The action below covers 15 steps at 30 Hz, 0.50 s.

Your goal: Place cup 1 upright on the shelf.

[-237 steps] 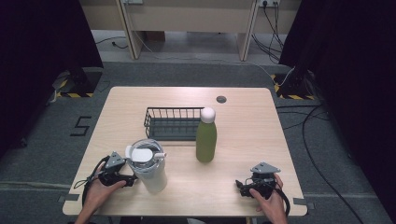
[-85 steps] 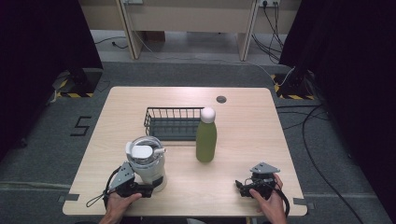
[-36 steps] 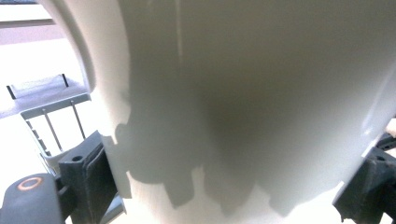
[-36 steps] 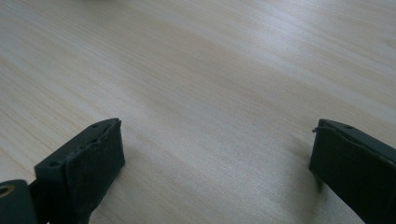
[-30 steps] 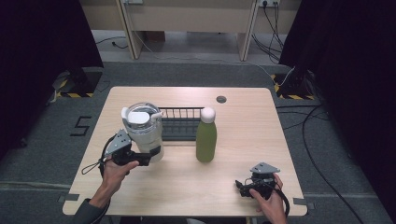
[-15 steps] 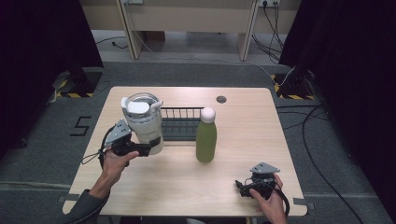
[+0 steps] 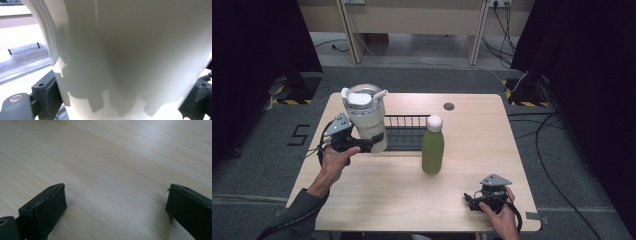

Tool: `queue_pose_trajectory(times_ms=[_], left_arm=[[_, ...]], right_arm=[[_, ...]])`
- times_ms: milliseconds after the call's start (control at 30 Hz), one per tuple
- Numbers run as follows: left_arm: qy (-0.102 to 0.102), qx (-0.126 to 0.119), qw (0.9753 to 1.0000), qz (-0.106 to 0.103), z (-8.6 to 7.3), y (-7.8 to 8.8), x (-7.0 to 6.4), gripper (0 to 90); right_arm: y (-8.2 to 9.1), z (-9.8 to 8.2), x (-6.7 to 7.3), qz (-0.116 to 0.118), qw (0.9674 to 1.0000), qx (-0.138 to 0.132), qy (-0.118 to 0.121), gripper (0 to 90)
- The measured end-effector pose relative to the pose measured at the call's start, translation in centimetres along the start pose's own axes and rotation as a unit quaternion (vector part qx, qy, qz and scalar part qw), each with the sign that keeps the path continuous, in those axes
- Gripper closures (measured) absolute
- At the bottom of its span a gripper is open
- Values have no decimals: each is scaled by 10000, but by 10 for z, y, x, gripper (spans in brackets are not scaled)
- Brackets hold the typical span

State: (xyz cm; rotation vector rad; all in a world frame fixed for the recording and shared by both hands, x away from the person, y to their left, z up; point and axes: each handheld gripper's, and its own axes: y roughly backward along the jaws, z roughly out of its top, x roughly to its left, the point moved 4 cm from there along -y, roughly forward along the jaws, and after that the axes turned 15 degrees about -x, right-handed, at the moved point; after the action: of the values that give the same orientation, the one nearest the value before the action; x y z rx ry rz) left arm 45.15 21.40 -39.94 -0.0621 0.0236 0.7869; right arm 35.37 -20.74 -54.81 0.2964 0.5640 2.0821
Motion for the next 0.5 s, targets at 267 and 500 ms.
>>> queue_pose_trajectory(times_ms=[267,500], left_arm=[[-63,32,9999,83,9,-12,10,106],[-51,53,9999,132,9,-24,18,106]], right_arm=[[0,0,0,2,10000,1,-3,31],[0,0,0,1,10000,1,-2,31]])
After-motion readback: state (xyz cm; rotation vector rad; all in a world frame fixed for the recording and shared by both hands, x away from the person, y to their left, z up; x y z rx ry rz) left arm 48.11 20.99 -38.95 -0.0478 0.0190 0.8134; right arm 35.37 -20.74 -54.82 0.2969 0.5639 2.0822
